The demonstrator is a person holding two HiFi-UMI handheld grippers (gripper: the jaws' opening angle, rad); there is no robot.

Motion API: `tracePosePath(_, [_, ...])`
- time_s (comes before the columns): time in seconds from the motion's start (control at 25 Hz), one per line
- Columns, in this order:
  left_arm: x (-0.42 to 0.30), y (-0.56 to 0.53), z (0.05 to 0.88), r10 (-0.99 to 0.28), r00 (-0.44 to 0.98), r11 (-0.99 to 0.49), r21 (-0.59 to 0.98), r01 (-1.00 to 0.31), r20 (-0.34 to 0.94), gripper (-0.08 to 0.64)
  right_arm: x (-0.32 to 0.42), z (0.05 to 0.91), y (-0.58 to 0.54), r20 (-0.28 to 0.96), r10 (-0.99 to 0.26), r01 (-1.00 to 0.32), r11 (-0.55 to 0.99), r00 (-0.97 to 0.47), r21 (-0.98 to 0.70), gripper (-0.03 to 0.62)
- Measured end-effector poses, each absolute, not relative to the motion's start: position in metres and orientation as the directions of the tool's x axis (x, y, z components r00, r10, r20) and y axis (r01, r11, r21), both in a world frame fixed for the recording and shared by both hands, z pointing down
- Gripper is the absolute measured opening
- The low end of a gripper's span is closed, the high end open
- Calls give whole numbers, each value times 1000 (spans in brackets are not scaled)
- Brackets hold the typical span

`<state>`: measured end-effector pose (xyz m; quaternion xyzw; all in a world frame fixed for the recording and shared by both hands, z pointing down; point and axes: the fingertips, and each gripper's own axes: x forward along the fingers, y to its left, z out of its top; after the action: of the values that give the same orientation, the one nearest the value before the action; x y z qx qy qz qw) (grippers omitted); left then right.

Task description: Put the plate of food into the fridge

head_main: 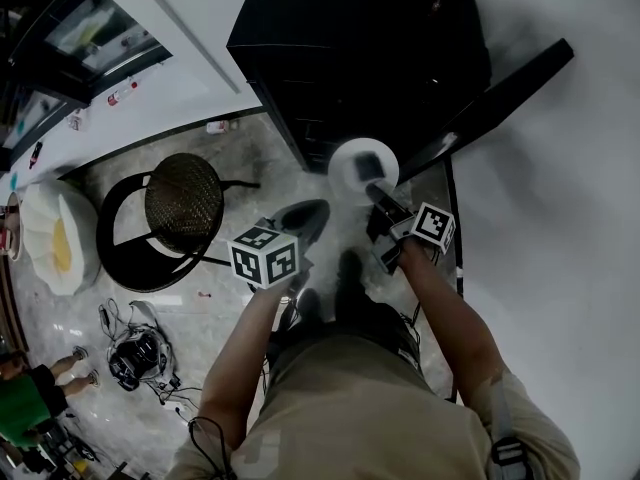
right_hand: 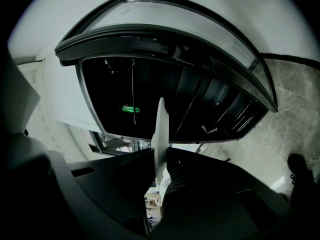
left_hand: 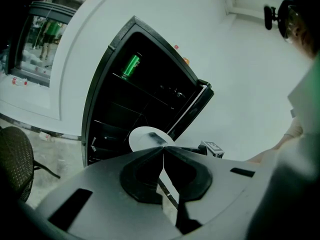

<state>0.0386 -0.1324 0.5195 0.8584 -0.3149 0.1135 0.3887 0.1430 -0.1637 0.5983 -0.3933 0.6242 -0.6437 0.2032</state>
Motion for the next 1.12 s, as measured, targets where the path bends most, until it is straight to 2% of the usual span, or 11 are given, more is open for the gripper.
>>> tracePosePath(0.8, [41, -128, 525, -450, 766, -479, 600, -641, 459, 12, 145, 605, -194, 236, -769, -204, -140, -594, -969, 41])
tracePosePath(1.0, [44, -127, 528, -442, 769, -477, 604, -638, 463, 12, 148, 613, -199, 268, -769, -215, -173, -581, -961, 41])
tracePosePath(1.12, [43, -125, 531, -441, 766, -473, 605, -641, 467, 12, 147, 616, -205, 240, -779, -188, -160, -580, -969, 41])
